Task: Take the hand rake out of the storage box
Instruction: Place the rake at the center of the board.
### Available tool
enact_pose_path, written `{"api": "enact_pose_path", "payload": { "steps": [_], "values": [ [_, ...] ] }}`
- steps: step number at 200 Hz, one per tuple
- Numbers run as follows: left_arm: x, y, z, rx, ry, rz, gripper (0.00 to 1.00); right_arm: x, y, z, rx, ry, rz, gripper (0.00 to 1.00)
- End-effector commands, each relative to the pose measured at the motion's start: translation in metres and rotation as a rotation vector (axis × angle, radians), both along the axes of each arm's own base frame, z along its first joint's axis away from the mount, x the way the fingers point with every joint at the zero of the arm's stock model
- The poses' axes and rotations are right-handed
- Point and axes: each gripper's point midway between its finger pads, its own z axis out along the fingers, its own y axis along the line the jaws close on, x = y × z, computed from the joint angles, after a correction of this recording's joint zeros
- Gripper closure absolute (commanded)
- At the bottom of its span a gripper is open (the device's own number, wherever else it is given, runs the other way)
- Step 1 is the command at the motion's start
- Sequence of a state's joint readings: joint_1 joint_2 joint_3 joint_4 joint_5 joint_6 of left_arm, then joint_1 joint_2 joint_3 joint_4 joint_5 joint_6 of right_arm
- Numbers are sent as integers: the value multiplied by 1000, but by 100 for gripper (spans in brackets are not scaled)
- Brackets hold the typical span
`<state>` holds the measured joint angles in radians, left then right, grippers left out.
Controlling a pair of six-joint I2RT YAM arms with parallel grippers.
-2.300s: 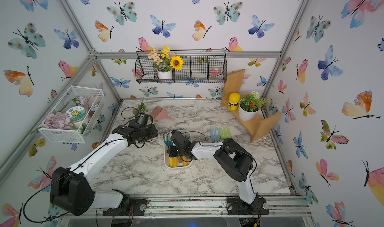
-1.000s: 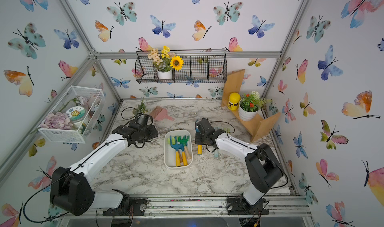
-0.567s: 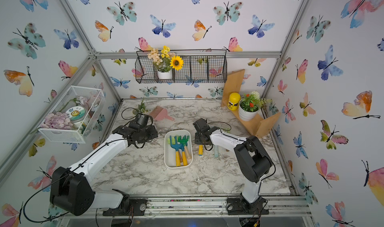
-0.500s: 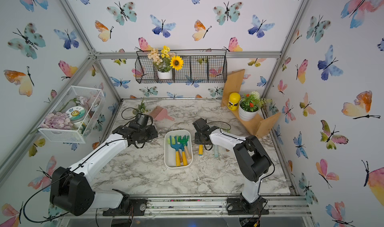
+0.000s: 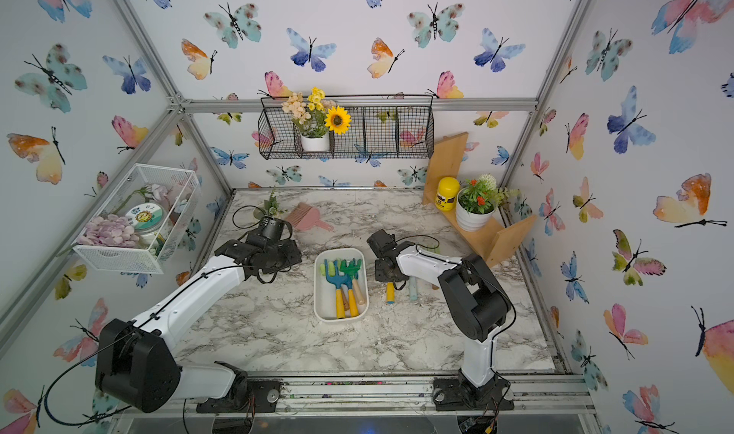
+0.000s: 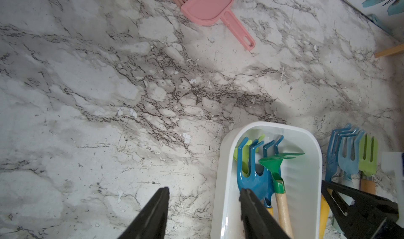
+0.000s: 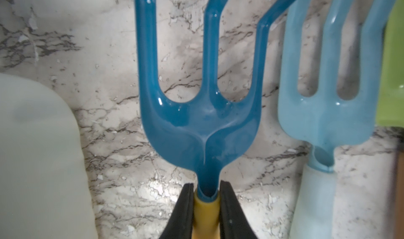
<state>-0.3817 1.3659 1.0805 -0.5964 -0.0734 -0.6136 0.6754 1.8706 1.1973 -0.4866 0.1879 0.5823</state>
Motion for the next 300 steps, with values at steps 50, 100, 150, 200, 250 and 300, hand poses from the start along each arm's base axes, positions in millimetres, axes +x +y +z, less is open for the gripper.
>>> {"api": "enact_pose_path", "payload": {
  "steps": [50,100,150,200,250,300],
  "values": [
    [-2,3,8,22,-12,-1,43,-1,-13,-21,-72,35,-11,83],
    [-4,4,6,21,-9,3,43,-2,-18,-28,-61,48,-35,73],
    [-7,6,5,21,-10,6,43,-2,-19,-28,-37,46,-57,68],
    [-8,5,5,15,-9,7,43,3,-21,-25,-3,36,-93,71],
    [-10,7,5,18,-10,10,43,8,-22,-27,16,38,-110,71],
    [-11,6,2,14,-3,10,43,9,-18,-29,42,40,-131,73]
  ]
}}
